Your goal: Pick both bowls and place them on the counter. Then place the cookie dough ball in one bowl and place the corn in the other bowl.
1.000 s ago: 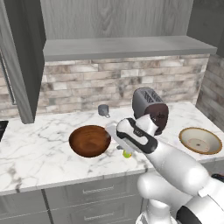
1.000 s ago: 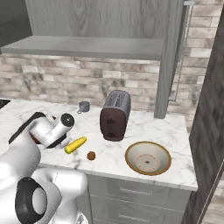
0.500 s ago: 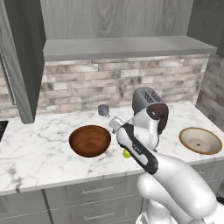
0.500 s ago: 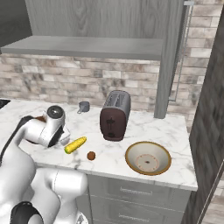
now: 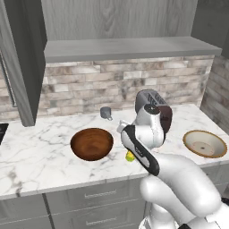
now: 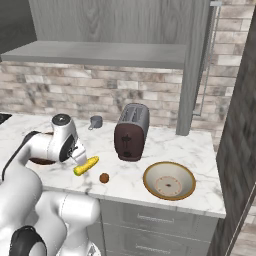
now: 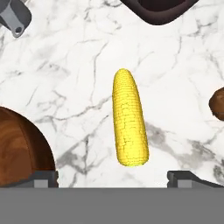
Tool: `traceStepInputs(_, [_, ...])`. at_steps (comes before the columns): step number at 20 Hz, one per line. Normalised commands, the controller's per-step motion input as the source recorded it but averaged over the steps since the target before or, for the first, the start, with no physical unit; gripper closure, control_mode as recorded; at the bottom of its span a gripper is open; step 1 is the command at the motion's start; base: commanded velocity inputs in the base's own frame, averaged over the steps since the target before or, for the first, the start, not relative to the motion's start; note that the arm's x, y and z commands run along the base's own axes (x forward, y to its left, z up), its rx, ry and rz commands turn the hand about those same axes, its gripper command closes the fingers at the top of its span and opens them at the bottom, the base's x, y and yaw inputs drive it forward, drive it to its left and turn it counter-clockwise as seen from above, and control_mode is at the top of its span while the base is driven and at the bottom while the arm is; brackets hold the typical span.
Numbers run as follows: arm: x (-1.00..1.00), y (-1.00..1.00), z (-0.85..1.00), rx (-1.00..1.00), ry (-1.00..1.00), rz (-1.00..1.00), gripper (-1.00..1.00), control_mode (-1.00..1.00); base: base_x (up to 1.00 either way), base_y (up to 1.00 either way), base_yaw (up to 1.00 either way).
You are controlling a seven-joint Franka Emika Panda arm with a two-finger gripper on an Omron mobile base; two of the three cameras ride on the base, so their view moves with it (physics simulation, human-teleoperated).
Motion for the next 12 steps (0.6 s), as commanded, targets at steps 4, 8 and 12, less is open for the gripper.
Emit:
traceStepInputs(4, [0.01,-0.30,-0.12,-0.13,0.15,0.00,-1.00,-1.00,0.00,0.00,0.00])
traceStepInputs(8, [0.04,-0.13,-0.42,-0.05,0.10,0.00,-1.00,-1.00,0.00,0.00,0.00])
traceStepInputs(12, [0.14,0.00,-0.55,-0.01,0.05,0.00,-1.00,-1.00,0.00,0.00,0.00])
